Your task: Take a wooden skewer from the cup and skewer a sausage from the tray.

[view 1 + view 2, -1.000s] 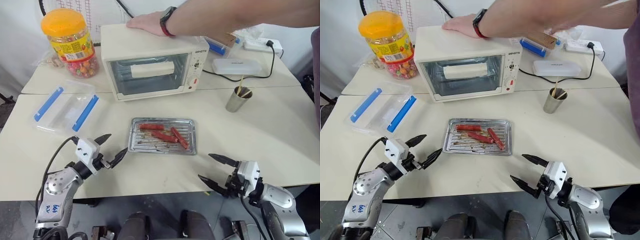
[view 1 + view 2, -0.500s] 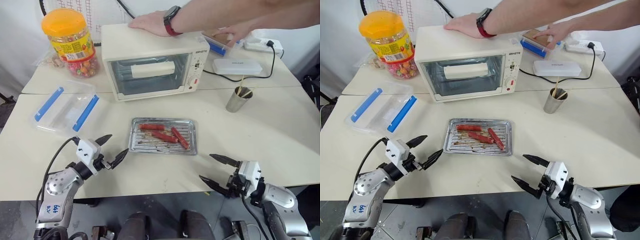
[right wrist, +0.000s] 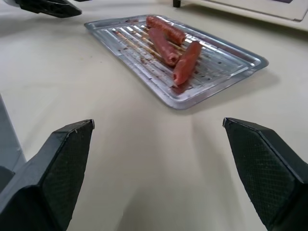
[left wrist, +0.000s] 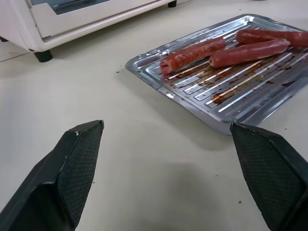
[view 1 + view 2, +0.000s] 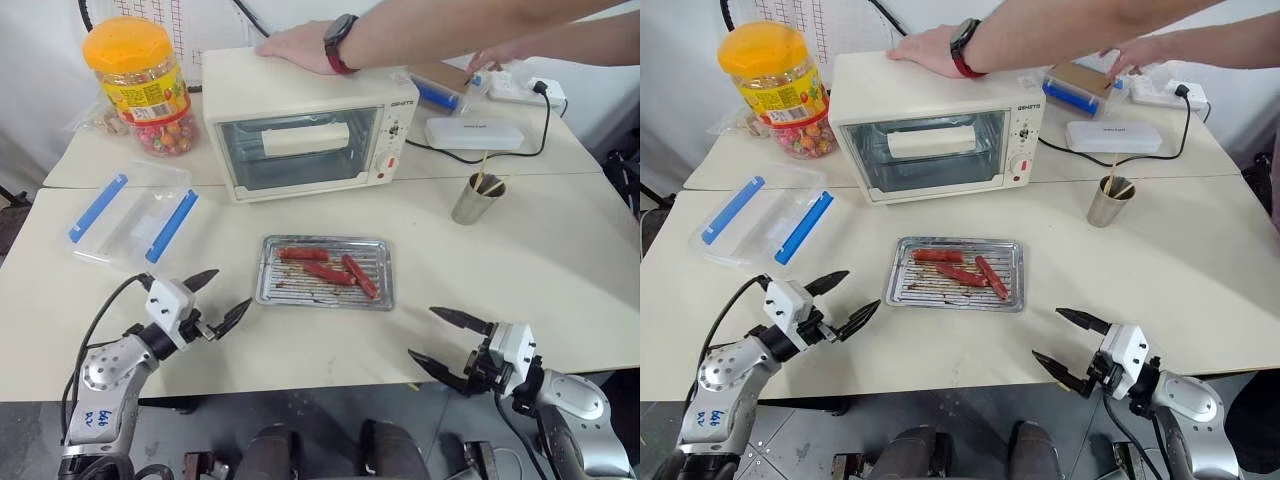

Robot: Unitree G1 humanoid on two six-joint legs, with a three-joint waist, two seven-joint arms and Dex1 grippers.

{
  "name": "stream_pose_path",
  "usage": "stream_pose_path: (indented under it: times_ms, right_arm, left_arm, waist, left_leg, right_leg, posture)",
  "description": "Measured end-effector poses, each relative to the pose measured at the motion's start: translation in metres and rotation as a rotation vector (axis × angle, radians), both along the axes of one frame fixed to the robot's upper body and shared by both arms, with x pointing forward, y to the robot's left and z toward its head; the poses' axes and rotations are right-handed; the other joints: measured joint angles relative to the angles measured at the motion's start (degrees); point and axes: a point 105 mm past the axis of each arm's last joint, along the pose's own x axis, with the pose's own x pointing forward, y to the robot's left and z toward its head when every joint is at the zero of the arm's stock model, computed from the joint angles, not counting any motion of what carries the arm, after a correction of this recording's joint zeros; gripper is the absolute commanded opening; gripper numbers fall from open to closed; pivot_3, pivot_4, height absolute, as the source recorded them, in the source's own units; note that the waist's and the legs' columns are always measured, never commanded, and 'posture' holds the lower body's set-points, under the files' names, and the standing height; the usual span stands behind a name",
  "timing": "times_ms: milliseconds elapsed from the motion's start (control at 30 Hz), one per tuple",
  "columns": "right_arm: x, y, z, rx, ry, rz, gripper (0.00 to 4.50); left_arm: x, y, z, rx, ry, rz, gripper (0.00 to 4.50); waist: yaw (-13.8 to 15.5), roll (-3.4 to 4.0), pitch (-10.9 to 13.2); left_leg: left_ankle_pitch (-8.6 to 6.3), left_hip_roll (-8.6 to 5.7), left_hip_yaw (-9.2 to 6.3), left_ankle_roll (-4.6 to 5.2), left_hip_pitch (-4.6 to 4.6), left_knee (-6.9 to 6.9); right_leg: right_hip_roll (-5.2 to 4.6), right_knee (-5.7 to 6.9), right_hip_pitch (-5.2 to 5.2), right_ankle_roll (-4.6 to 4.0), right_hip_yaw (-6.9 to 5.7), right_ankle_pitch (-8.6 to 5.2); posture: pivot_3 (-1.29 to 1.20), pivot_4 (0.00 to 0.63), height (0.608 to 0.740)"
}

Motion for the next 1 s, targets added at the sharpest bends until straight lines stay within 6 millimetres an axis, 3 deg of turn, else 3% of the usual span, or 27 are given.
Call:
stream_pose_path:
  times_ms: [200, 433, 667, 1000]
  right_arm:
    - [0.013, -0.004, 0.010, 0.000, -0.054, -0.016, 4.50]
    - [0.033, 0.008, 0.028, 0.034, -0.117, -0.017, 4.50]
    - [0.047, 0.005, 0.023, 0.011, -0.102, -0.034, 4.50]
    - [0.045, 0.003, 0.015, -0.001, -0.065, -0.004, 4.50]
  left_arm:
    - [-0.010, 0.009, -0.007, 0.005, 0.031, 0.035, 4.47]
    - [-0.019, 0.016, -0.004, -0.010, 0.008, 0.115, 4.47]
    - [-0.010, 0.013, 0.012, -0.031, -0.062, 0.158, 4.47]
    - [-0.001, 0.002, 0.018, -0.027, -0.073, 0.097, 4.47]
  waist:
    - [-0.16, 0.00, 0.00]
    - [0.04, 0.00, 0.00]
    - [0.26, -0.03, -0.02]
    - [0.04, -0.04, -0.02]
  left_leg:
    - [0.00, 0.02, -0.01, 0.00, 0.01, -0.01]
    - [0.00, 0.02, -0.04, 0.00, 0.02, 0.01]
    - [0.00, 0.00, -0.01, 0.00, 0.02, 0.02]
    - [0.00, 0.00, -0.02, 0.00, 0.01, 0.02]
  right_leg:
    - [0.01, 0.00, 0.00, 0.00, -0.01, 0.00]
    - [0.00, 0.04, 0.00, 0.00, -0.01, 0.00]
    - [-0.01, 0.04, 0.00, 0.00, 0.00, 0.00]
    - [-0.01, 0.04, 0.00, 0.00, -0.03, 0.00]
  posture:
    - [0.00, 0.150, 0.740]
    - [0.00, 0.150, 0.740]
    - [0.00, 0.150, 0.740]
    - [0.00, 0.150, 0.740]
